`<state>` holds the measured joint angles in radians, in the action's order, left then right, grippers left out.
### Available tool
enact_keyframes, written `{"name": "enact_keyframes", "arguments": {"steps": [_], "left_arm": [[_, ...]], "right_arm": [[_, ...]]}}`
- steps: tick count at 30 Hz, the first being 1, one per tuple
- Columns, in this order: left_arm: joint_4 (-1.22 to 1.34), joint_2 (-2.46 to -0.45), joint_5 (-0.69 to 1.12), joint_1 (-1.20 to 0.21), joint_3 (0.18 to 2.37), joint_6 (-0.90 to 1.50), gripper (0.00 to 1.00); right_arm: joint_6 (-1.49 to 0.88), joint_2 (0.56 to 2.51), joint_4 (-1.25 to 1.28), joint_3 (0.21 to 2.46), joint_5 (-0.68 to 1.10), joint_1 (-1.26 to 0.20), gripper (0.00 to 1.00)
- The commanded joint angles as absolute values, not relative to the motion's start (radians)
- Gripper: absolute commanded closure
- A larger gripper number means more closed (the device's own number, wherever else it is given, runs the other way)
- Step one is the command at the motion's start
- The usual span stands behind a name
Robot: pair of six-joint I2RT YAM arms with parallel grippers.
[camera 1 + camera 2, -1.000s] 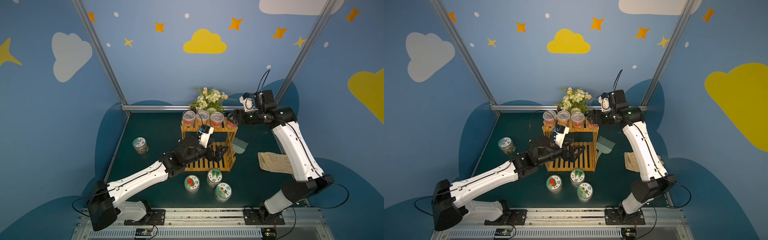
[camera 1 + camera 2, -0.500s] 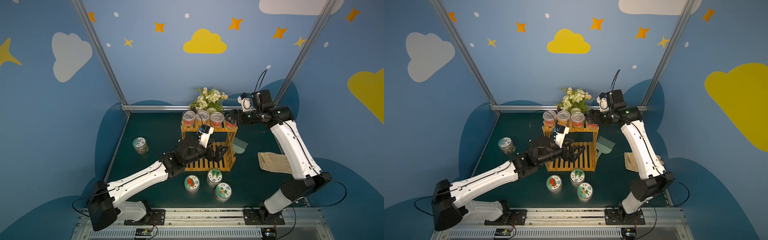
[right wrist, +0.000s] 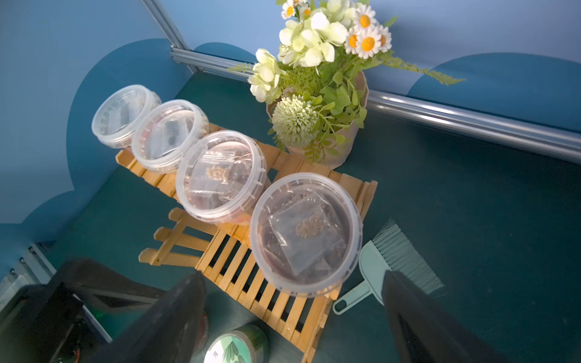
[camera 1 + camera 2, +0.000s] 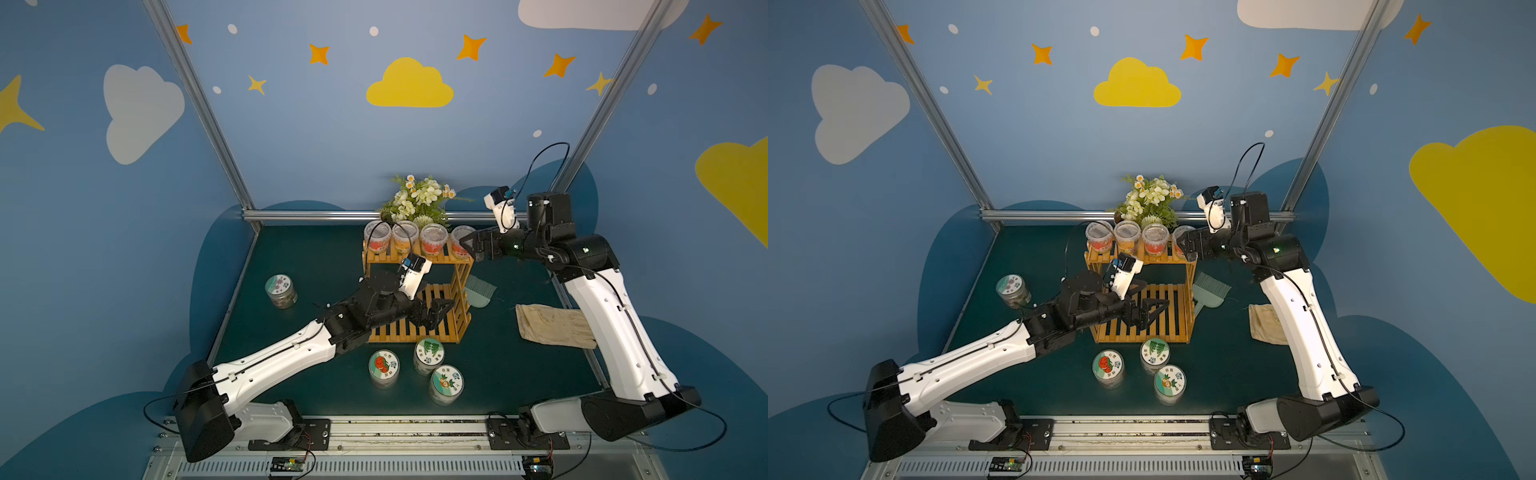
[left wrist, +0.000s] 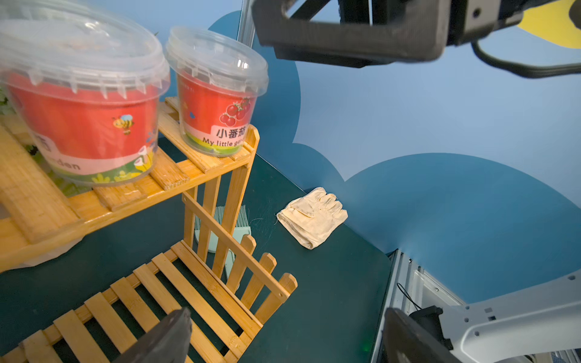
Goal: Place the seed container on the shelf
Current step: Place the seed jar on the shelf.
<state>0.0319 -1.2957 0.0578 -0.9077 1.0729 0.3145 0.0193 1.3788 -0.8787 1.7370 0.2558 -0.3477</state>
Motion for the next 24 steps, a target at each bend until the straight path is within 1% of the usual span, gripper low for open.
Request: {"name": "enact_keyframes", "arguments": {"steps": [1,6,12,15,20,24], "left_arm": [[0.000,-1.276,0.078,-0.895,1.097,0.249,0.00],[-0.011,-1.271,0.090,-0.885,1.103,0.242,0.00],[-0.014,-1.259,0.084,-0.881,1.095,0.244,0.00],[-0.018,-1.260,0.086,-0.877,1.097,0.244,0.00],[-0.018,-1.256,0.089,-0.871,1.098,0.247,0.00],[-0.017,-1.258,0.093,-0.870,1.095,0.254,0.00]], "right_arm": [[0.168,1.361,-0.778,1.700,0.275,-0.345,0.05],[0.240,1.390,-0.790,1.693,0.277,-0.338,0.06],[0.255,1.429,-0.795,1.707,0.292,-0.330,0.06],[0.256,1.446,-0.804,1.722,0.314,-0.330,0.13],[0.262,1.460,-0.811,1.723,0.336,-0.330,0.13],[0.258,1.469,-0.812,1.726,0.341,-0.330,0.18]]}}
